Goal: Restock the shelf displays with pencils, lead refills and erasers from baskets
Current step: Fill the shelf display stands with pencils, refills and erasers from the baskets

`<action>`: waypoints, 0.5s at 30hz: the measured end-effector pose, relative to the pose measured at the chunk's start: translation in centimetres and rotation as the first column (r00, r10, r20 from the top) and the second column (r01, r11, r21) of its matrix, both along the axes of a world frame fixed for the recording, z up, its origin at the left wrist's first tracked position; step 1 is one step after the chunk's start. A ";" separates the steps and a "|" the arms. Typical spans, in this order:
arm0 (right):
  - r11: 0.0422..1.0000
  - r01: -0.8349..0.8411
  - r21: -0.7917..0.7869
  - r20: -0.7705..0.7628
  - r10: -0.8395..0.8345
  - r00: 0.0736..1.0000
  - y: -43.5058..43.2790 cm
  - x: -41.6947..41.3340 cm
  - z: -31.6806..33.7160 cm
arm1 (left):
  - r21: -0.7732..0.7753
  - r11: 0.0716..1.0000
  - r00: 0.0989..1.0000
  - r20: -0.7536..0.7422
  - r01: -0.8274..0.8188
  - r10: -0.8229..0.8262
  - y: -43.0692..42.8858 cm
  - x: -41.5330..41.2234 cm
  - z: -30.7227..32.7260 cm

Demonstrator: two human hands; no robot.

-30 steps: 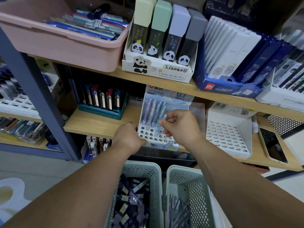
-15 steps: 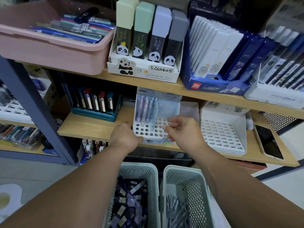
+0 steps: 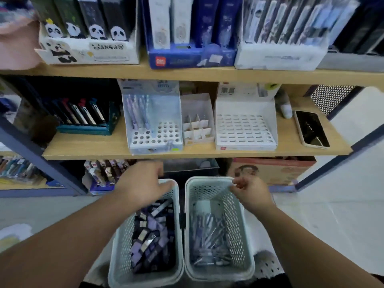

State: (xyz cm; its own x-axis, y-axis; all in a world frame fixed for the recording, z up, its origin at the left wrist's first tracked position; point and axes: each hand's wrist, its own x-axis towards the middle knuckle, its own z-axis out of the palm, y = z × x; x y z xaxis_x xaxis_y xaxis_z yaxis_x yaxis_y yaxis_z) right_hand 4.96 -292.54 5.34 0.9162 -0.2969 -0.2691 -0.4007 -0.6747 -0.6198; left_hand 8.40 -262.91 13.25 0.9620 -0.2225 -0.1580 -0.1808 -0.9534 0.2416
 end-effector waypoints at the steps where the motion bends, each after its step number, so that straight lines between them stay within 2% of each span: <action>1: 0.998 -0.005 -0.066 -0.062 0.001 0.998 -0.7 -0.7 -1.1 | 0.025 0.999 0.999 -0.031 0.031 -0.030 -0.6 -0.8 -1.2; 3: 0.994 0.035 -0.105 -0.145 -0.050 0.988 -2.1 -2.4 -3.2 | 0.066 0.996 0.994 -0.086 0.067 -0.061 -1.5 -2.3 -3.3; 6: 0.995 0.087 -0.044 -0.228 -0.095 0.969 -3.6 -4.1 -6.3 | 0.002 1.000 0.979 -0.205 0.016 -0.015 -1.8 -4.5 -5.6; 8: 0.995 0.094 0.046 -0.279 -0.078 0.957 -4.2 -4.3 -7.4 | -0.044 0.998 0.960 -0.278 -0.050 0.036 -2.5 -5.7 -6.7; 11: 0.963 0.153 0.220 -0.318 -0.077 0.945 -4.6 -4.1 -8.7 | -0.058 0.998 0.950 -0.310 -0.040 0.020 -5.4 -6.6 -8.6; 15: 0.840 0.366 0.401 -0.367 -0.219 0.904 -5.2 -4.5 -10.3 | -0.155 0.983 0.869 -0.495 -0.103 0.013 -11.0 -6.0 -11.8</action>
